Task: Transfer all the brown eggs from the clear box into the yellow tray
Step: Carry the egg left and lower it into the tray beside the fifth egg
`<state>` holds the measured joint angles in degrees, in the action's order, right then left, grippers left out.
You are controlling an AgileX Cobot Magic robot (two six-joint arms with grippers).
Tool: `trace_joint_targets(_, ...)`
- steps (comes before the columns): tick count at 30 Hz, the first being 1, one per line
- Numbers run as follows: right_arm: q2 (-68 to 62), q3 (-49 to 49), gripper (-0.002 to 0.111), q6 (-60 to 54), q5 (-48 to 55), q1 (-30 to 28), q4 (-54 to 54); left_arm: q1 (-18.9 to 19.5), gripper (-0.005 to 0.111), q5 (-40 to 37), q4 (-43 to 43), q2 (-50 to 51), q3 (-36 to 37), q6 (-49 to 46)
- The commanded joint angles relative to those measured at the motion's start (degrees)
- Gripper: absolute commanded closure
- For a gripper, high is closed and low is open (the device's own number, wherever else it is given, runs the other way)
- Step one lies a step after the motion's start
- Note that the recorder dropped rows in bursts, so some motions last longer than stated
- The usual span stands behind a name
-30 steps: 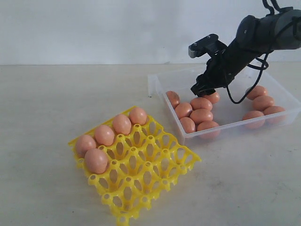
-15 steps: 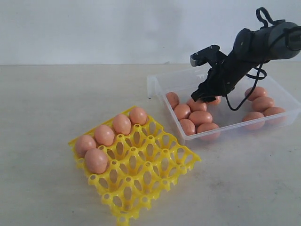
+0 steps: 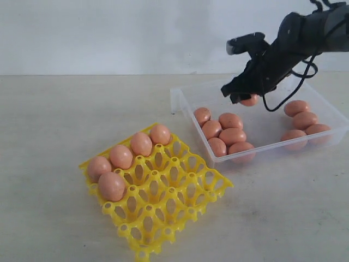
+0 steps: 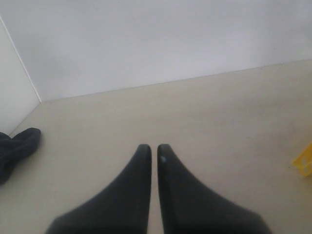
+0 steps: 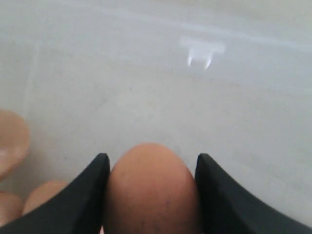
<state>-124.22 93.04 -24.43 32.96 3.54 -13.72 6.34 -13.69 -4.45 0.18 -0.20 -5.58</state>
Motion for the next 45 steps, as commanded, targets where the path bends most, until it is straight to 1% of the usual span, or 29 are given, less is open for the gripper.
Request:
trace_joint_targets(1,8.1,0.3,0.108,9.4,3.0,-0.2,0.3,-0.3,0.103,0.4,0.1,-0.2,0.2,0.2)
trace_joint_targets(3,11.4,0.1,0.108,13.4,9.2,0.2,-0.7,-0.3,0.103,0.4,0.1,-0.2,0.2,0.2)
trace_joint_targets(4,12.6,-1.0,0.108,13.4,9.4,0.5,-1.2,-0.3,0.103,0.4,0.1,-0.2,0.2,0.2)
trace_joint_targets(6,17.6,-7.2,0.108,14.2,3.3,2.9,-1.9,-0.3,0.103,0.4,0.1,-0.2,0.2,0.2)
trace_joint_targets(7,21.2,-11.9,0.108,15.9,-2.7,4.7,-2.4,-0.3,0.103,0.4,0.1,-0.2,0.2,0.2)
trace_joint_targets(9,28.5,-22.8,0.108,16.7,-19.6,10.0,-2.6,-0.3,0.103,0.4,0.1,-0.2,0.2,0.2)
trace_joint_targets(10,33.3,-28.7,0.108,16.7,-29.8,13.9,-2.6,-0.3,0.103,0.4,0.1,-0.2,0.2,0.2)
trace_joint_targets(11,36.0,-32.5,0.108,16.9,-36.7,17.0,-2.6,-0.3,0.103,0.4,0.1,-0.2,0.2,0.2)
trace_joint_targets(12,38.7,-36.7,0.108,17.4,-44.8,21.2,-2.7,-0.3,0.103,0.4,0.1,-0.2,0.2,0.2)
trace_joint_targets(14,41.1,-39.9,0.108,18.6,-51.0,26.1,-3.9,-0.3,0.103,0.4,0.1,-0.2,0.2,0.2)
trace_joint_targets(17,41.2,-39.9,0.108,20.9,-51.2,29.2,-5.0,-0.3,0.103,0.4,0.1,-0.2,0.2,0.2)
trace_joint_targets(20,41.2,-39.9,0.108,23.9,-51.2,29.6,-5.0,-0.3,0.103,0.4,0.1,-0.2,0.2,0.2)
trace_joint_targets(24,41.2,-39.9,0.108,32.1,-51.2,29.6,-4.8,-0.3,0.103,0.4,0.1,-0.2,0.2,0.2)
trace_joint_targets(27,41.2,-39.9,0.108,35.6,-51.4,29.6,-4.4,-0.3,0.103,0.4,0.1,-0.2,0.2,0.2)
trace_joint_targets(31,40.6,-39.7,0.108,39.5,-55.7,29.6,0.7,-0.3,0.103,0.4,0.1,-0.2,0.2,0.2)
trace_joint_targets(34,40.1,-39.7,0.108,47.7,-61.3,29.6,5.5,-0.3,0.103,0.4,0.1,-0.2,0.2,0.2)
trace_joint_targets(36,39.4,-39.7,0.108,56.2,-67.9,29.0,10.2,-0.3,0.103,0.4,0.1,-0.2,0.2,0.2)
trace_joint_targets(39,37.2,-39.1,0.108,76.8,-78.0,26.4,19.9,-0.3,0.103,0.4,0.1,-0.2,0.2,0.2)
trace_joint_targets(43,31.1,-35.8,0.108,100.1,-90.1,19.7,38.5,-0.3,0.103,0.4,0.1,-0.2,0.2,0.2)
trace_joint_targets(45,27.8,-34.0,0.108,108.0,-95.5,16.8,46.5,-0.3,0.103,0.4,0.1,-0.2,0.2,0.2)
